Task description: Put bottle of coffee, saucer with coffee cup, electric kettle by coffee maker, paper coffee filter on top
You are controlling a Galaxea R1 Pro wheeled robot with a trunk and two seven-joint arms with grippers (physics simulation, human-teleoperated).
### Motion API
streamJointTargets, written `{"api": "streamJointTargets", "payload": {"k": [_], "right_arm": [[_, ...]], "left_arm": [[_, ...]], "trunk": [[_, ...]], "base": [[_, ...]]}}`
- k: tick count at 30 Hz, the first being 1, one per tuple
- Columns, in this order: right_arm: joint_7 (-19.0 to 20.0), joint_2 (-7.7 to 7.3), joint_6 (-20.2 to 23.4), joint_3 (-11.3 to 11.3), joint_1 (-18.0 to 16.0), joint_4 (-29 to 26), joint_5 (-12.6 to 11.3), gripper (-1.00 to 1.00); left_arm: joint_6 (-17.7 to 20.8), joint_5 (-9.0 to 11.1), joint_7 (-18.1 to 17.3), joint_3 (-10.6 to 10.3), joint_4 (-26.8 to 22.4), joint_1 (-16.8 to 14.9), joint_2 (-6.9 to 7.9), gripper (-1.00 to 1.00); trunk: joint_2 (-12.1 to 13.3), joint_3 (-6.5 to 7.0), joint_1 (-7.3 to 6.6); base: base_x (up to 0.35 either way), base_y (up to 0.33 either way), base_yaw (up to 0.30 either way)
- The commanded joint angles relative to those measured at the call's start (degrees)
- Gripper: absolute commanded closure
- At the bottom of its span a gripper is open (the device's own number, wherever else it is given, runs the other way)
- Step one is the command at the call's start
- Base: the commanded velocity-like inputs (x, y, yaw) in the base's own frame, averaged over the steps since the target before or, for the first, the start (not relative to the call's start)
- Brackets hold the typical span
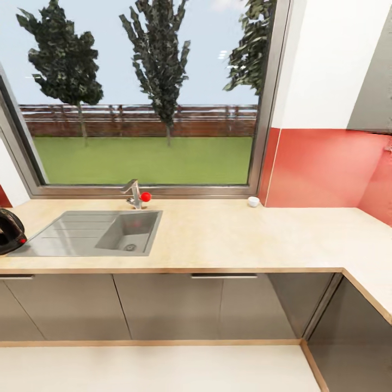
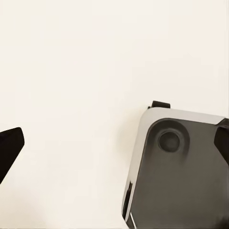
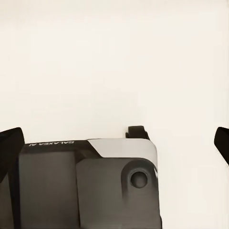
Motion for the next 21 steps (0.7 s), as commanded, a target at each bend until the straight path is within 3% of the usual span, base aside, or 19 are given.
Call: {"api": "streamJointTargets", "payload": {"k": [1, 9, 14, 21], "right_arm": [[-0.2, 0.03, 0.4, 0.5, 0.0, -0.1, -0.5, -1.00], [-0.1, 0.21, 0.3, 0.4, 0.0, -0.2, -1.0, -1.00], [-0.1, 0.25, 0.3, 0.1, 0.0, -0.6, -1.2, -1.00], [0.0, 0.70, 0.5, 0.8, 0.0, -7.9, -0.1, -1.00]], "left_arm": [[-0.2, -0.6, 0.2, 0.3, 0.1, 0.0, -0.02, -1.00], [-0.1, -0.6, 0.2, 0.3, 0.1, -0.1, 0.05, -1.00], [0.0, -0.7, 0.1, 0.1, 0.2, 0.0, -0.01, -1.00], [0.0, -0.8, -0.1, -0.2, 2.0, 0.0, 0.45, -1.00]], "trunk": [[-0.1, -0.13, 0.03], [-0.1, -0.13, 0.03], [-0.1, -0.13, 0.03], [-0.1, -0.13, 0.03]], "base": [[0.000, -0.266, 0.000], [0.004, -0.247, 0.000], [0.028, -0.074, 0.000], [0.003, -0.007, 0.000]]}}
